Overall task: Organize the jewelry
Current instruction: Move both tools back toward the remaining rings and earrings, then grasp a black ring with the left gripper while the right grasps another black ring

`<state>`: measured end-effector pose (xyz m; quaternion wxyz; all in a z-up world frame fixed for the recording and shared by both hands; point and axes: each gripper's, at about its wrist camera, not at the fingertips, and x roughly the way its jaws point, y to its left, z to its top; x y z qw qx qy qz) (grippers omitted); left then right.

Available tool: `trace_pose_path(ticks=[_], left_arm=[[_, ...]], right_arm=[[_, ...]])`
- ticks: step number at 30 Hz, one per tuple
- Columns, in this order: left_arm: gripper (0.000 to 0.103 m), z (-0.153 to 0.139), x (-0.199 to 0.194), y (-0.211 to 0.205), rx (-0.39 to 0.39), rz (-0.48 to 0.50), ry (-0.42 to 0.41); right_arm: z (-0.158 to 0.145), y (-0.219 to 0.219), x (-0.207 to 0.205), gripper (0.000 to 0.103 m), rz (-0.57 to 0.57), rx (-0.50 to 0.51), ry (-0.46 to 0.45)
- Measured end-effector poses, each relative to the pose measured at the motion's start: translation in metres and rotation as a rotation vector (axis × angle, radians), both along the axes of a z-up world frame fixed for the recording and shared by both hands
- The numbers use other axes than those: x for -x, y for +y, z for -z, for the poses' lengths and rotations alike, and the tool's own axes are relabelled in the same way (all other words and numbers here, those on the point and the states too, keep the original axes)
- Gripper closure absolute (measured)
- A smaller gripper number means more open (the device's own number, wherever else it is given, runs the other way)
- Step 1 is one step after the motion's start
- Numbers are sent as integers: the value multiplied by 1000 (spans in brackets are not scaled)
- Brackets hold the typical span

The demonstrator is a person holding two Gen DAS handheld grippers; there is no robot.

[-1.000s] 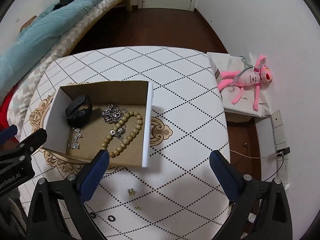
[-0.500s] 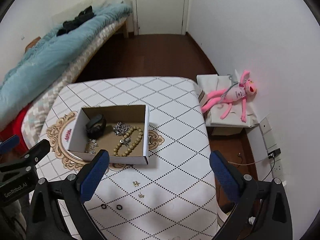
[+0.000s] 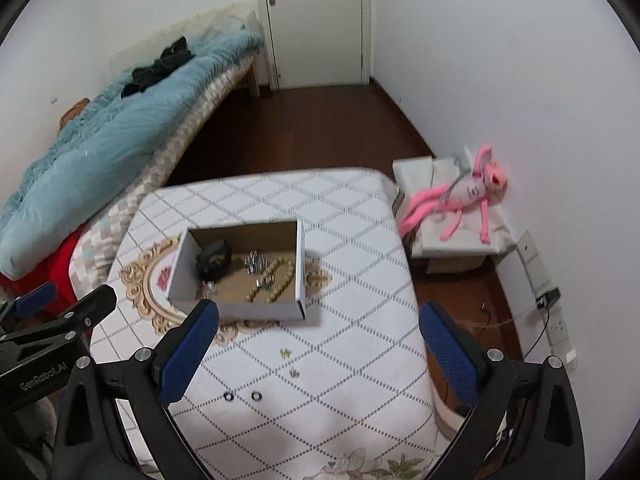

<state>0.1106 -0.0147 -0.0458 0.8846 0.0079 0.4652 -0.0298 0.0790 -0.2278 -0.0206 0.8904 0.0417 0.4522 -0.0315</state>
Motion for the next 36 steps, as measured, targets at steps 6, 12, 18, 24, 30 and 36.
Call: trace_pose_path(ticks=[6, 12, 18, 24, 30, 36], left_arm=[[1, 79, 12, -18, -65, 45, 149], [13, 138, 27, -41, -89, 136, 257], [42, 156, 32, -57, -101, 185, 269], [74, 153, 32, -65, -76, 222, 239], [93, 153, 28, -62, -41, 229, 232], [93, 151, 25, -22, -40, 168, 236]], right_arm=[[67, -11, -2, 17, 11, -34, 149], [142, -29, 6, 43, 32, -119, 290], [177, -36, 17, 43, 61, -132, 340], [186, -38, 18, 43, 78, -139, 351], [184, -38, 17, 43, 78, -136, 345], [173, -23, 18, 43, 21, -186, 326]])
